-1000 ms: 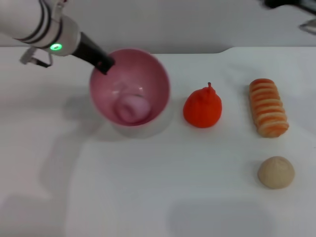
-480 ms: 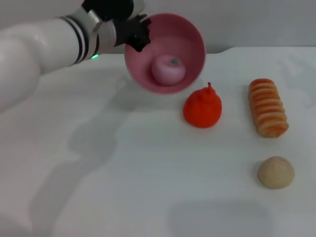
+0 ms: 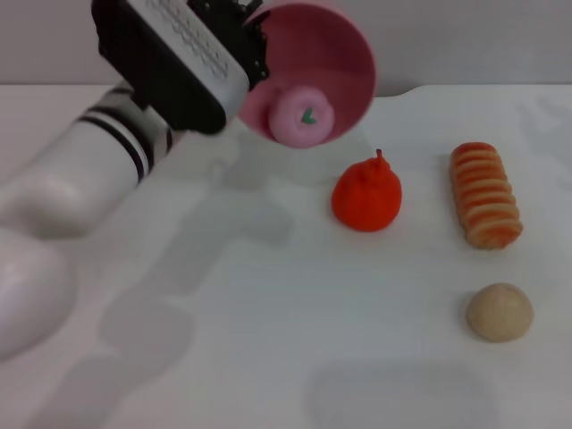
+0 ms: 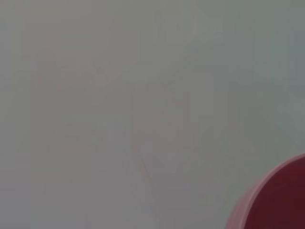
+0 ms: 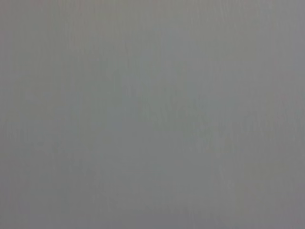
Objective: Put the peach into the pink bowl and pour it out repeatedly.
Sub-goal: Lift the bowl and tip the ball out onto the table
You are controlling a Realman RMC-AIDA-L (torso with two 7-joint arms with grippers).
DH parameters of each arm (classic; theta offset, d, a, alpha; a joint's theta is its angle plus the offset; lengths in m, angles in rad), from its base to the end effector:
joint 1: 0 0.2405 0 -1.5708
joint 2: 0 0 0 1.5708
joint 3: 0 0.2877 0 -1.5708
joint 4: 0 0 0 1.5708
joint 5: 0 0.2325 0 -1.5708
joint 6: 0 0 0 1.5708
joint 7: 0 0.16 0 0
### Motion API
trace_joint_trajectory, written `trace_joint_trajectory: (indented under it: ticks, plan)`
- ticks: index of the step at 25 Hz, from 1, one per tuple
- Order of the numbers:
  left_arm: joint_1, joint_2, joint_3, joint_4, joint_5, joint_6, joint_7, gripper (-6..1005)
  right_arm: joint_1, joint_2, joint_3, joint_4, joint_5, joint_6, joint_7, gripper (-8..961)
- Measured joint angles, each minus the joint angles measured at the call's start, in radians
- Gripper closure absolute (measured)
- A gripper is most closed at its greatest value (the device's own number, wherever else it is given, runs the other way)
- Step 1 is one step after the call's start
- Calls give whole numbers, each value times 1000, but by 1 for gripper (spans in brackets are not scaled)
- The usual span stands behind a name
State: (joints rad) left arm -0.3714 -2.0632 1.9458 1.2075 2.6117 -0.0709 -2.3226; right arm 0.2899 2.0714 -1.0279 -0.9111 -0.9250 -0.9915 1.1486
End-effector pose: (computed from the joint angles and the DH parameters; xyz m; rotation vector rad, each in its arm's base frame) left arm -0.1601 0.4341 -0.0718 -2.0061 0.1358 -0.2297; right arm 0.2932 0.4152 0.0955 -1.7568 0.4894 1.0355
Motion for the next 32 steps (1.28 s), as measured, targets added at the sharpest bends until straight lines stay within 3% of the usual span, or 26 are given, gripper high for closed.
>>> trace_joint_trajectory:
  ticks: [3,13,32]
  plan:
    - [30,-2,96,-43,1,-197,38,954,13,0,0,12,0,1,0,572]
    - [33,-5,212,-147,-8,-533,40,953,26,-2,2,38,0,-6,-1,565]
    - [24,-5,223,-164,-12,-567,40,954,41,-2,2,70,0,-9,-1,553]
